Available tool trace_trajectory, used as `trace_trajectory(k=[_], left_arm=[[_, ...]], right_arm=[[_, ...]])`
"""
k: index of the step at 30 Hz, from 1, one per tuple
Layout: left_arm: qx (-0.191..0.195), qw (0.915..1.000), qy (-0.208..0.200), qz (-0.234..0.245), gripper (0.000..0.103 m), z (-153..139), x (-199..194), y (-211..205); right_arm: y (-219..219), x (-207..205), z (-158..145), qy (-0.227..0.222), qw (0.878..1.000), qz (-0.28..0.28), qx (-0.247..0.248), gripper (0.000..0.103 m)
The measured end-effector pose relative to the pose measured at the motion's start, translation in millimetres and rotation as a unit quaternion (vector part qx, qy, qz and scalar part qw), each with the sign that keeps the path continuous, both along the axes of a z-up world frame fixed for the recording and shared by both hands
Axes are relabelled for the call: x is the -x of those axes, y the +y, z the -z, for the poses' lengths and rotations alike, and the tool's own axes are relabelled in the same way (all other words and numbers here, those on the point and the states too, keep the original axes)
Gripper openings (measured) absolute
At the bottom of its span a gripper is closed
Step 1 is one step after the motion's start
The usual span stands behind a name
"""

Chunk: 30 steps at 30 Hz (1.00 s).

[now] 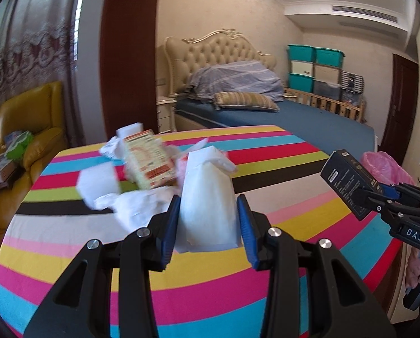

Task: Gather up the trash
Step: 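Carry box and foam block to the pink wastebasket and open both tools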

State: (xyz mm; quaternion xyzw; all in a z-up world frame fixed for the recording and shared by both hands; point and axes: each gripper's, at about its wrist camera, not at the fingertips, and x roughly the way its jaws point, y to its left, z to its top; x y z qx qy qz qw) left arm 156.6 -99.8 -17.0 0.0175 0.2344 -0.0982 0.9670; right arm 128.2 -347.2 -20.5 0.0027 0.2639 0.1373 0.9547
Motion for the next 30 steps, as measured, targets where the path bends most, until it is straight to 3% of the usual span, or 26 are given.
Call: trace_trajectory(k=[14, 23, 30], left_arm=[[-0.005, 0.9941, 0.004, 0.108, 0.040, -8.1, -34.2, -117.7], [0.001, 0.9829, 0.017, 0.184, 0.040, -13.2, -51.9, -216.1], [0.007, 0.9682, 0.031, 0.248, 0.041, -15.8, -65.5, -300.1]], right_arm=[[-86.8, 13.5, -5.9, -0.017, 0.995, 0.094, -0.012, 0.038], [-161.3, 27.4, -3.2, -0.026, 0.985, 0.168, -0.007, 0.038], [-228.4, 31.3, 0.9, -0.028, 0.973, 0.228, -0.012, 0.038]])
